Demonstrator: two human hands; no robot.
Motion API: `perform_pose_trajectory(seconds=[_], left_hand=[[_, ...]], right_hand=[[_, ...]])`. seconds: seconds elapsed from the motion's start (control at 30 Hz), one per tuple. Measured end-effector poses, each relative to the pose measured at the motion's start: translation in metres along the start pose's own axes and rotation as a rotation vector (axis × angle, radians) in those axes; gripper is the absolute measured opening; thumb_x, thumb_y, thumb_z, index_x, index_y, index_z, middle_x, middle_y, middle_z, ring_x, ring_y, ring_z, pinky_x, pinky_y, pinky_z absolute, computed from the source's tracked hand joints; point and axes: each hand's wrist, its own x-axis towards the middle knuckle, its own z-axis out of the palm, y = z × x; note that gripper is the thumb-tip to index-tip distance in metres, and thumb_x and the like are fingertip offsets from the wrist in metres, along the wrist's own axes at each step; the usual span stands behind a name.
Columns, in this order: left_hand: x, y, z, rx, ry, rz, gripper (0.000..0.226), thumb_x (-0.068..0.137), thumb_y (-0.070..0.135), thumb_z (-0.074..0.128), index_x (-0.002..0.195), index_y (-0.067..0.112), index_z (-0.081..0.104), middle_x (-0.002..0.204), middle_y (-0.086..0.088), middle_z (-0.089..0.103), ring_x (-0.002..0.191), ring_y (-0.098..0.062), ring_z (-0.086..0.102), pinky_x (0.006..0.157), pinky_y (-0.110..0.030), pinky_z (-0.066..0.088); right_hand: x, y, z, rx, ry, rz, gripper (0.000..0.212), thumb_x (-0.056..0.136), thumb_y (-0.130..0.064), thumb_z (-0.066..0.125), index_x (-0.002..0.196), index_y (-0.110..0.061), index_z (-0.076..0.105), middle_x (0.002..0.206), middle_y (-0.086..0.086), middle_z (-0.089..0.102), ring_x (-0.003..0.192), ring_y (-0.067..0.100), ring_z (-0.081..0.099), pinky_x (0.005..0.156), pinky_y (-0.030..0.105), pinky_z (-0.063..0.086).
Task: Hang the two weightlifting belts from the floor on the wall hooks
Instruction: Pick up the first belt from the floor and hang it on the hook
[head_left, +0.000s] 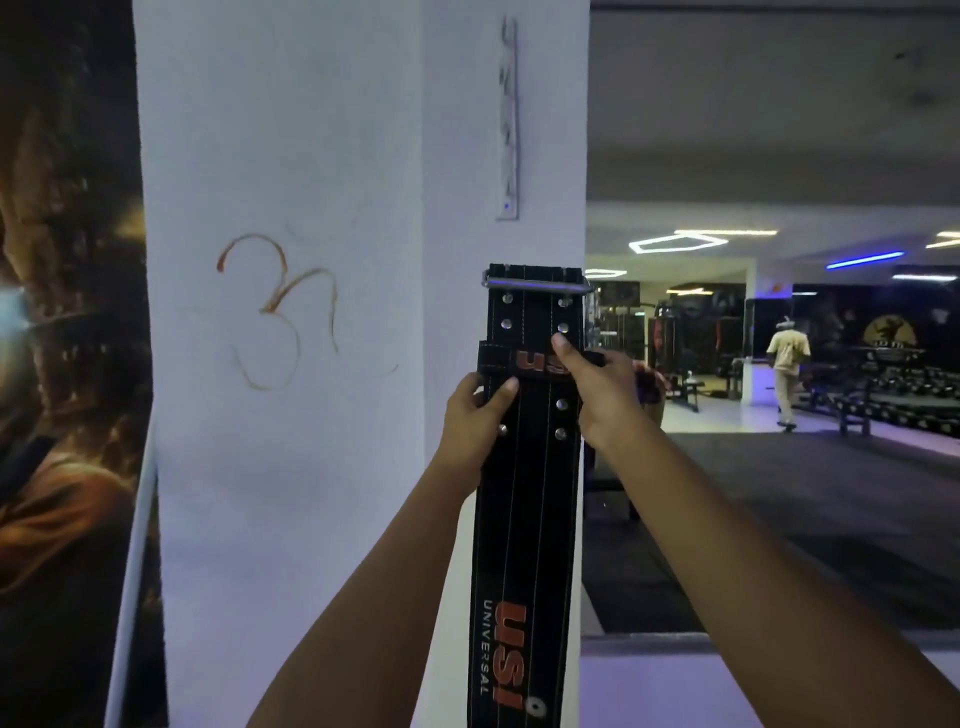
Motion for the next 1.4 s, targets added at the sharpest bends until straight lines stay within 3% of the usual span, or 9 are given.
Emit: perform_pose_trajectory(seconds=[0.1, 0.23, 0.37, 0.47, 0.6, 0.73, 1.0, 1.27, 1.4], left_hand=[[0.014, 0.022, 0.012, -0.005, -0.013, 0.058, 0.028, 0.091, 0.02, 0.056, 0.117, 0.008, 0.054, 0.113, -0.012, 0.066, 0.102, -0.027, 0.066, 0.072, -0.03, 0.056], [0.011, 0.024, 0.015, -0.005, -0.069, 0.045, 0.025, 0.089, 0.025, 0.06, 0.112, 0.016, 0.06, 0.11, -0.009, 0.07, 0.099, -0.025, 0.069, 0.083, -0.038, 0.057], [-0.001, 0.005, 0.01, 0.033, -0.227, -0.128, 0.033, 0.089, 0.034, 0.058, 0.113, 0.013, 0.063, 0.107, -0.008, 0.072, 0.102, -0.026, 0.069, 0.082, -0.038, 0.057], [0.003, 0.008, 0.014, -0.053, -0.23, -0.118, 0.028, 0.091, 0.029, 0.055, 0.109, 0.01, 0.065, 0.099, -0.007, 0.073, 0.092, -0.022, 0.071, 0.074, -0.03, 0.057], [0.016, 0.024, 0.022, -0.007, -0.151, -0.044, 0.017, 0.091, 0.026, 0.057, 0.099, 0.014, 0.065, 0.094, -0.006, 0.072, 0.087, -0.021, 0.07, 0.073, -0.028, 0.056], [0.014, 0.025, 0.026, -0.011, -0.131, -0.04, 0.017, 0.09, 0.028, 0.058, 0.096, 0.015, 0.067, 0.093, -0.006, 0.073, 0.087, -0.022, 0.071, 0.077, -0.032, 0.056], [-0.018, 0.004, 0.012, 0.029, -0.304, -0.229, 0.037, 0.083, 0.026, 0.066, 0.115, 0.008, 0.062, 0.113, -0.012, 0.07, 0.103, -0.026, 0.069, 0.088, -0.036, 0.056], [-0.016, 0.009, 0.0, -0.064, -0.277, -0.17, 0.029, 0.089, 0.026, 0.059, 0.112, 0.009, 0.063, 0.103, -0.007, 0.073, 0.095, -0.021, 0.071, 0.075, -0.029, 0.058], [-0.041, -0.03, -0.005, 0.052, -0.359, -0.279, 0.042, 0.079, 0.028, 0.067, 0.114, 0.005, 0.061, 0.107, -0.013, 0.071, 0.1, -0.028, 0.069, 0.085, -0.035, 0.055]], right_hand=[[0.004, -0.016, -0.005, 0.011, -0.069, 0.098, 0.039, 0.076, -0.044, 0.07, 0.1, -0.014, 0.062, 0.101, 0.01, 0.069, 0.083, 0.026, 0.066, 0.064, 0.038, 0.055], [0.008, -0.03, -0.008, 0.042, -0.02, 0.112, 0.029, 0.077, -0.034, 0.073, 0.095, -0.014, 0.064, 0.1, 0.007, 0.068, 0.077, 0.025, 0.063, 0.058, 0.032, 0.05], [0.013, -0.05, -0.002, 0.04, 0.065, 0.039, 0.022, 0.075, -0.026, 0.076, 0.088, -0.016, 0.062, 0.109, 0.01, 0.068, 0.101, 0.034, 0.064, 0.083, 0.048, 0.055], [0.023, -0.063, -0.003, 0.039, 0.024, 0.012, 0.015, 0.078, -0.026, 0.073, 0.083, -0.018, 0.061, 0.106, 0.006, 0.068, 0.098, 0.029, 0.063, 0.071, 0.037, 0.052], [0.024, -0.073, -0.007, 0.012, -0.049, 0.104, 0.056, 0.063, -0.055, 0.075, 0.107, -0.021, 0.065, 0.113, 0.002, 0.067, 0.106, 0.027, 0.063, 0.075, 0.034, 0.054], [0.025, -0.074, -0.008, -0.022, -0.027, 0.166, 0.057, 0.056, -0.054, 0.078, 0.1, -0.02, 0.068, 0.11, 0.006, 0.069, 0.104, 0.029, 0.066, 0.094, 0.05, 0.05], [0.014, -0.08, -0.004, -0.092, 0.068, 0.232, 0.059, 0.08, -0.021, 0.072, 0.13, -0.006, 0.045, 0.112, 0.001, 0.049, 0.114, 0.029, 0.052, 0.077, 0.036, 0.047], [0.017, -0.084, 0.006, -0.001, 0.089, 0.16, 0.053, 0.073, -0.022, 0.078, 0.119, -0.005, 0.057, 0.117, 0.011, 0.065, 0.105, 0.03, 0.062, 0.076, 0.038, 0.055], [0.017, -0.09, 0.007, 0.007, 0.085, 0.096, 0.056, 0.074, -0.022, 0.078, 0.121, -0.003, 0.054, 0.119, 0.012, 0.063, 0.108, 0.03, 0.062, 0.07, 0.036, 0.056]])
